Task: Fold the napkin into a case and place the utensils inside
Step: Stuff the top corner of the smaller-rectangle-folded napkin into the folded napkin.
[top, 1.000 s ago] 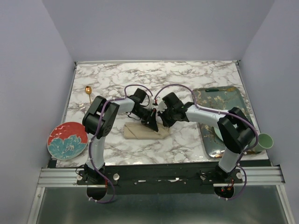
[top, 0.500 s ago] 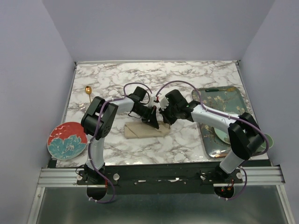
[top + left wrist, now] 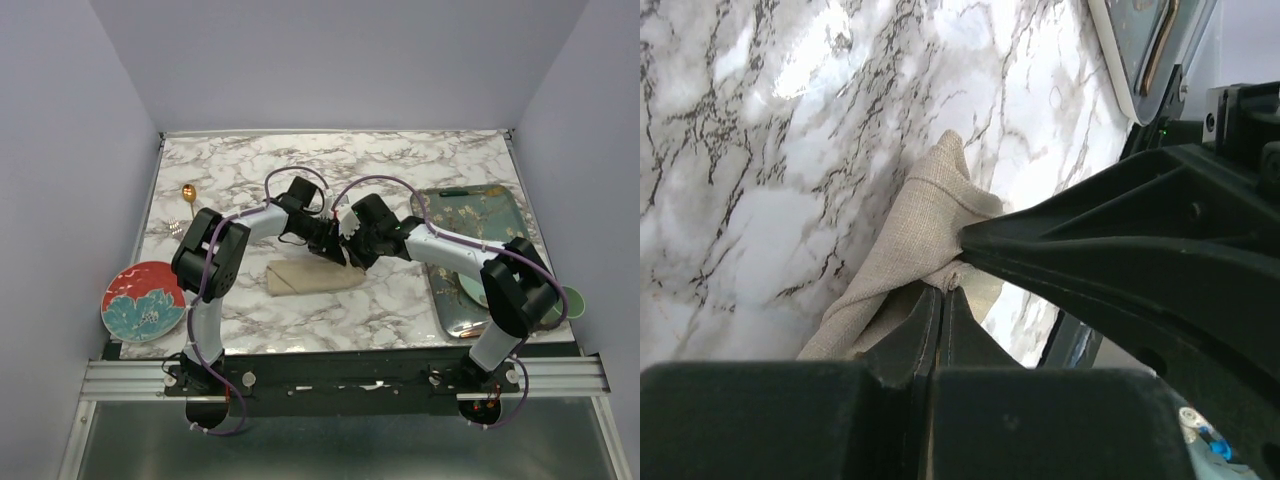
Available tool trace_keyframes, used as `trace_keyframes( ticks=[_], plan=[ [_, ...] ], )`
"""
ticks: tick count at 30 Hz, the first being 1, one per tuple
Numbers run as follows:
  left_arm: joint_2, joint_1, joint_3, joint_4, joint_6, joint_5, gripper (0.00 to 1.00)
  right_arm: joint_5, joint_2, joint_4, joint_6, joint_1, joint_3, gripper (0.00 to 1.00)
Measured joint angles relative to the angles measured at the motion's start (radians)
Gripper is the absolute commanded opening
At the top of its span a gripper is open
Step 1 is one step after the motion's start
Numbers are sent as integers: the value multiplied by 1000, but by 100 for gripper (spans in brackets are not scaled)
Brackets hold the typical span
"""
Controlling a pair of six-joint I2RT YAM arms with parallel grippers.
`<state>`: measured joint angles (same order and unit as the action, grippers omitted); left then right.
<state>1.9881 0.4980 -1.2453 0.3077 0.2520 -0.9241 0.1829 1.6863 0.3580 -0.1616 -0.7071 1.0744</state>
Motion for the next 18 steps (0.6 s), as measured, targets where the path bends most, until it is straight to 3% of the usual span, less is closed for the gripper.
trace_keyframes(
  ticks=[18],
  plan=[
    [98,7,-23,-52,41,34,0,-26,0,4,53,0,4,1]
  ],
)
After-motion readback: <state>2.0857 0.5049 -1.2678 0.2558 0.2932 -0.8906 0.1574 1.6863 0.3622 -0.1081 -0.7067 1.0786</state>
